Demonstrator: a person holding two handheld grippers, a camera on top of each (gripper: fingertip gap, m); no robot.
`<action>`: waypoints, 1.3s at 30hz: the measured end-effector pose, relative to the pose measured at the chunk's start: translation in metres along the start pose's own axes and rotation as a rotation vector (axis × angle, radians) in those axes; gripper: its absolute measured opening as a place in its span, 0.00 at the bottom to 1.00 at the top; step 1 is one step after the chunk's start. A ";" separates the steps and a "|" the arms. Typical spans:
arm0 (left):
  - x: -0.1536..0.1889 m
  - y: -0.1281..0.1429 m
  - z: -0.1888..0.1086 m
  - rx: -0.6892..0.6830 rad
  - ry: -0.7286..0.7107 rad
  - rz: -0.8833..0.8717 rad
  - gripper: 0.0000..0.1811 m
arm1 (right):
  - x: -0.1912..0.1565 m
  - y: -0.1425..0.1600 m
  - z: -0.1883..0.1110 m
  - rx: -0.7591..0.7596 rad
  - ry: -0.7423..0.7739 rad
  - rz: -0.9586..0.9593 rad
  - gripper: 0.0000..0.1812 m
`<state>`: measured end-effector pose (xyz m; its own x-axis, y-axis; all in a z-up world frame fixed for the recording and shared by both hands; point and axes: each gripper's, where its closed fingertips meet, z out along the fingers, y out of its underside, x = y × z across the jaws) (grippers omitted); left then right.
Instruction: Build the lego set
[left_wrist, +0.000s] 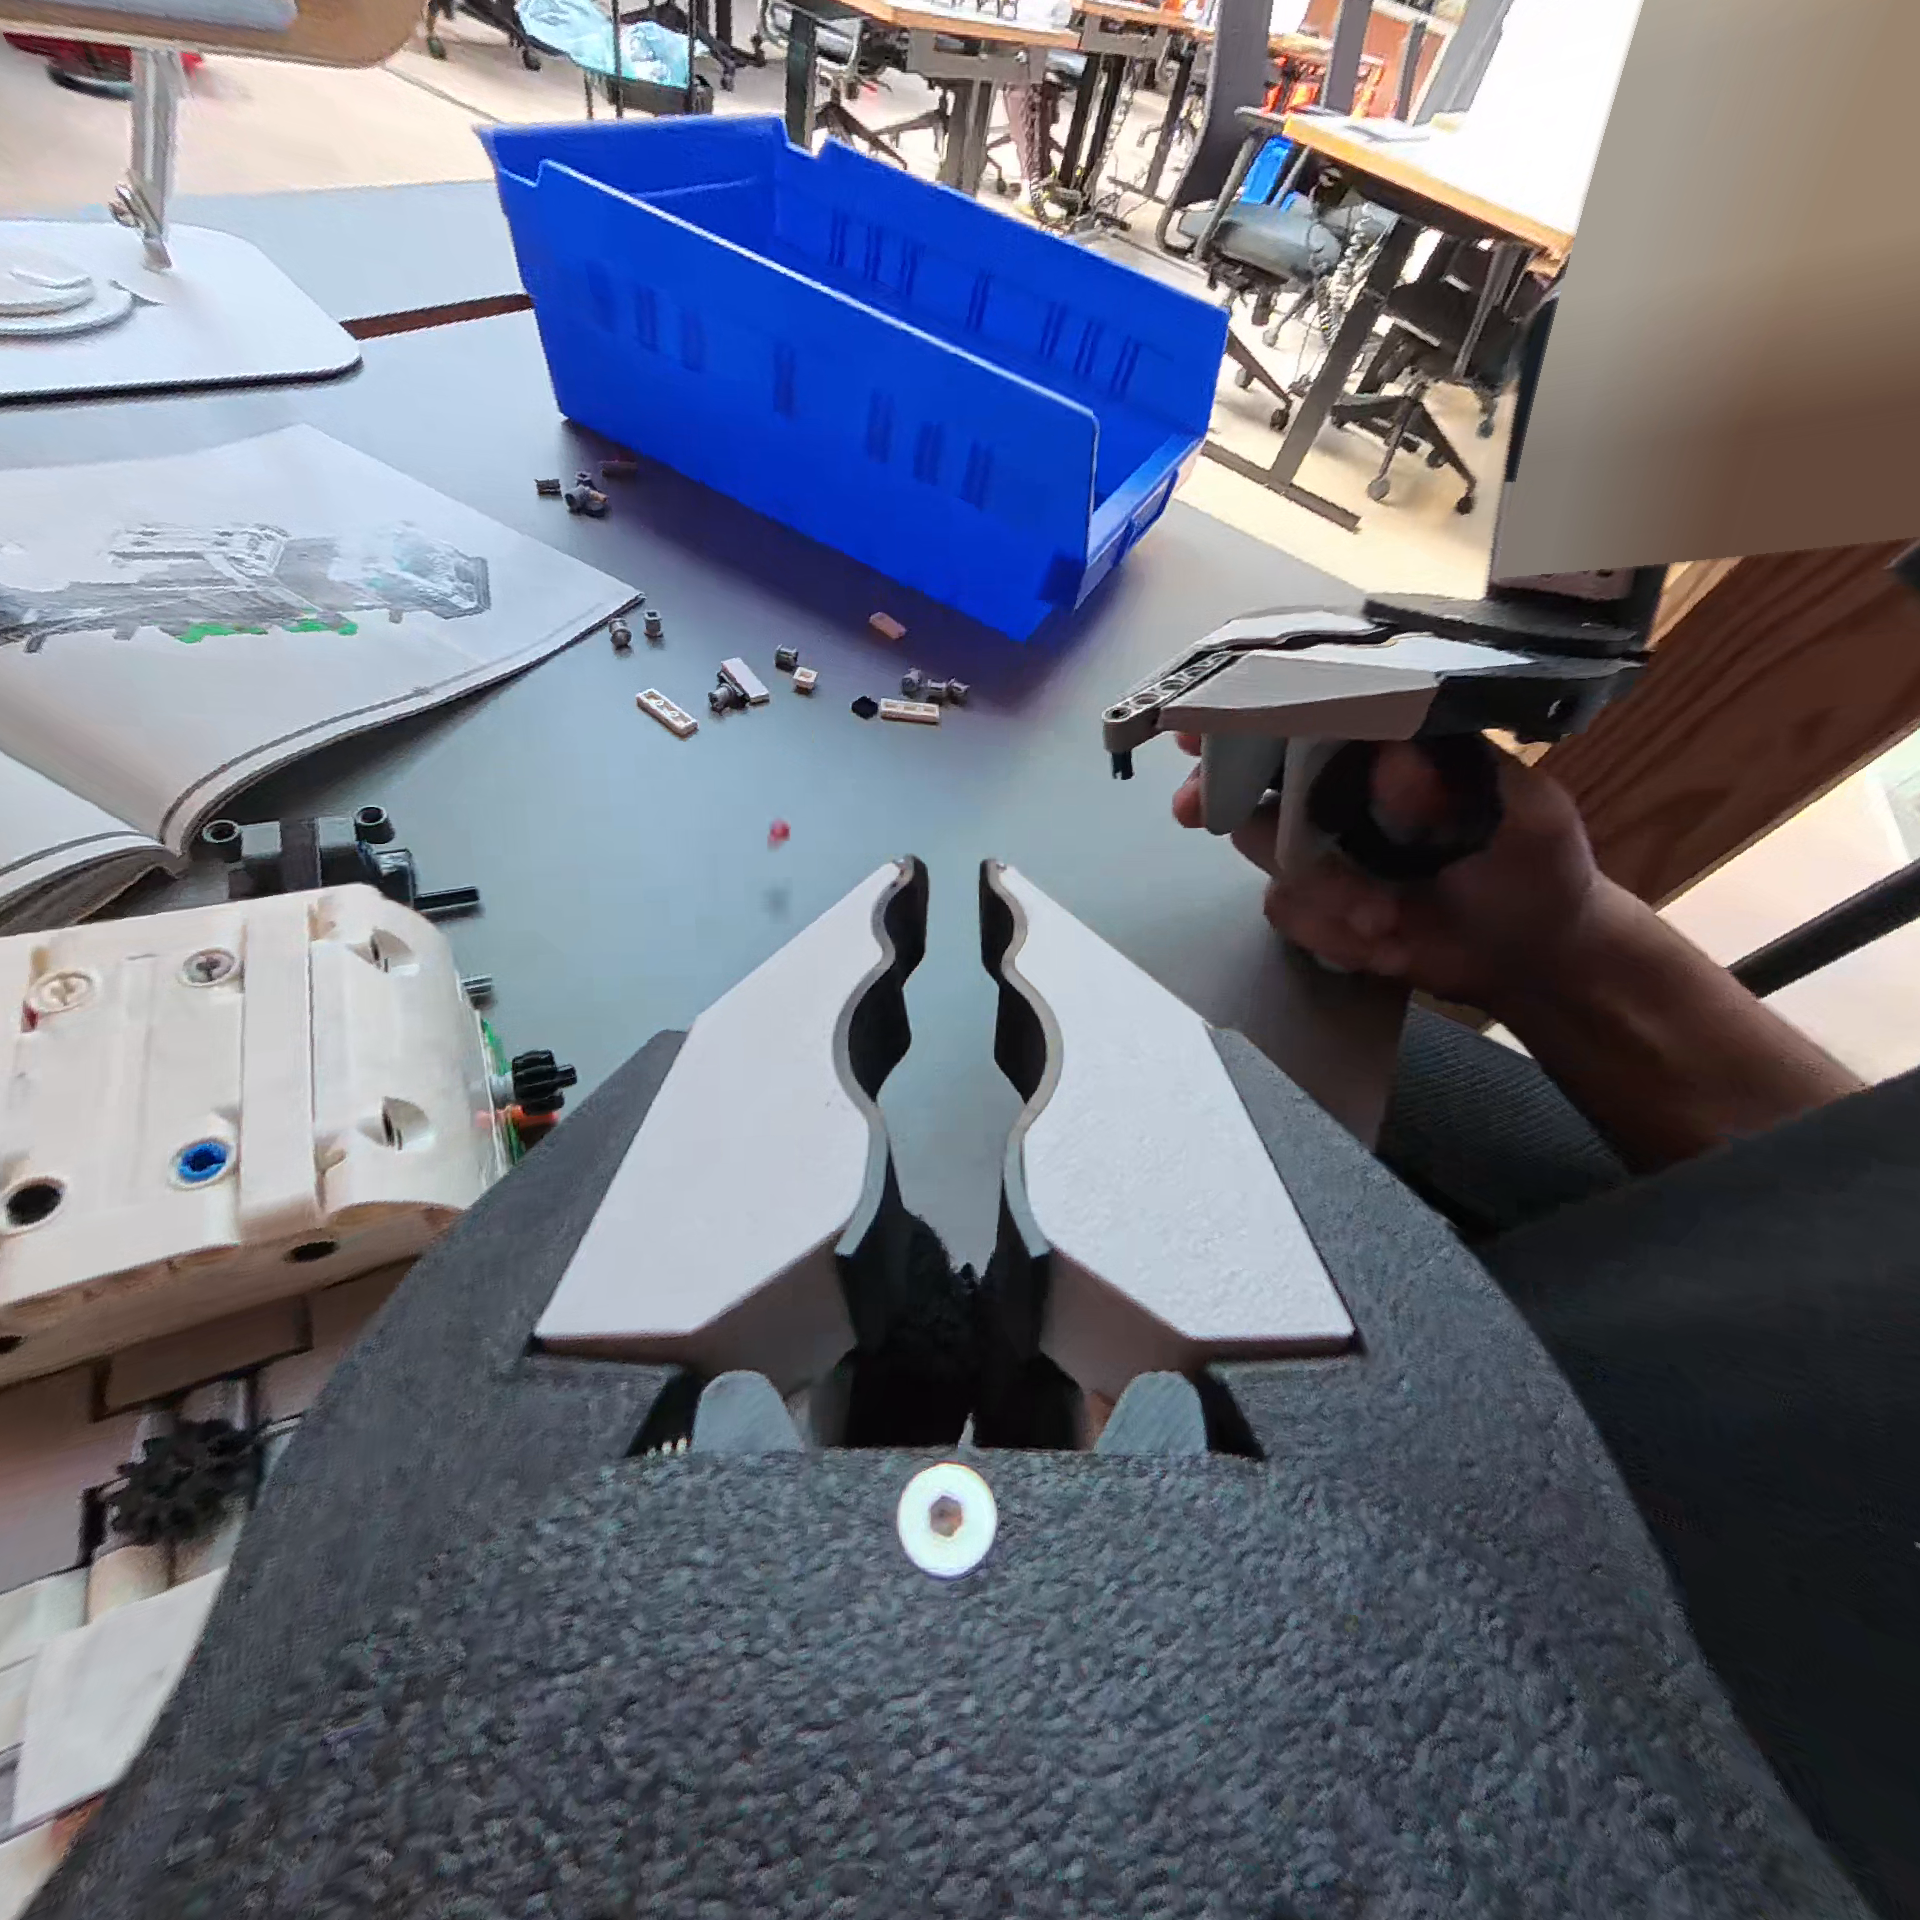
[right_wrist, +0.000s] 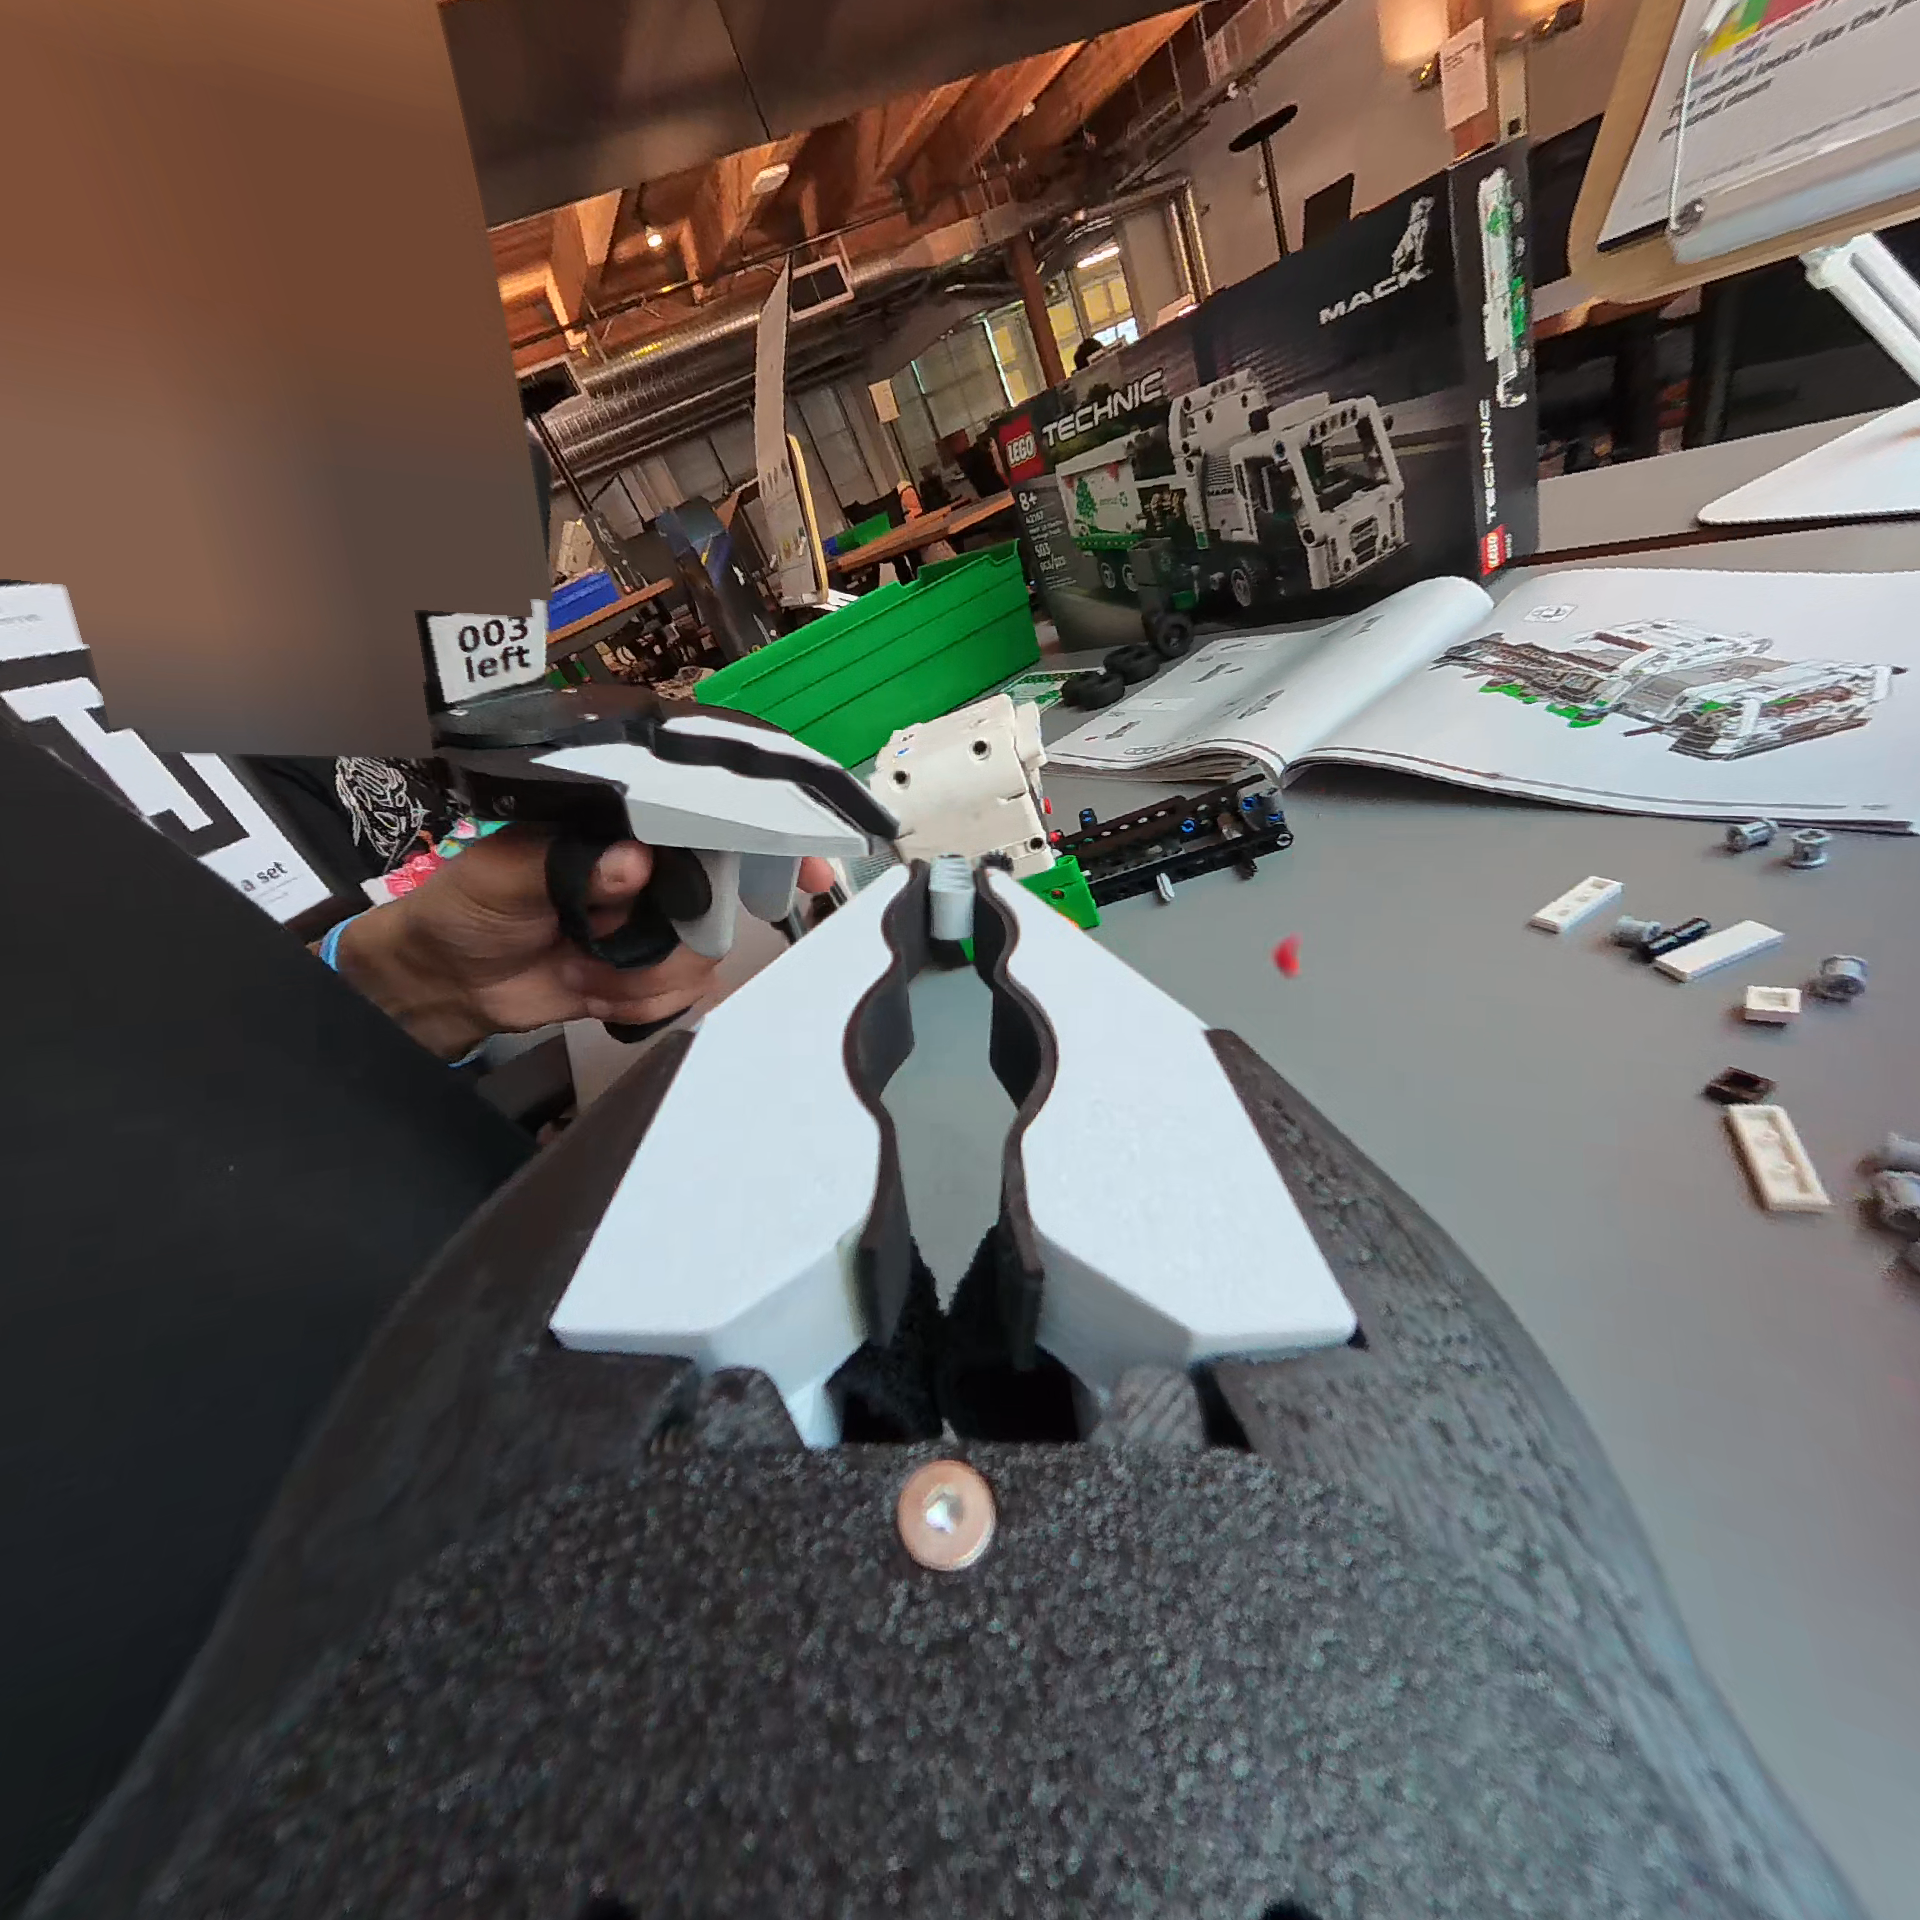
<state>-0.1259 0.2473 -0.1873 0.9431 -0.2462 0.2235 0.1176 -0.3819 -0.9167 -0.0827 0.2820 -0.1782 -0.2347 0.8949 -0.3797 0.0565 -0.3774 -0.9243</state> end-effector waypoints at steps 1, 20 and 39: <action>-0.003 0.003 0.002 -0.014 -0.022 0.005 0.05 | 0.003 0.000 -0.003 -0.006 0.013 -0.006 0.04; 0.006 0.104 -0.035 -0.412 -0.003 0.196 0.12 | 0.008 -0.004 -0.008 0.024 -0.013 0.060 0.03; 0.024 0.111 -0.012 -0.400 0.047 0.226 0.06 | 0.008 -0.004 -0.008 0.027 -0.024 0.077 0.03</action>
<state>-0.0941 0.1881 -0.2796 0.9151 -0.3993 0.0562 -0.2273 -0.6258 -0.7461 -0.0776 0.2929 -0.1776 -0.2535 0.8572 -0.4484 0.0491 -0.4515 -0.8909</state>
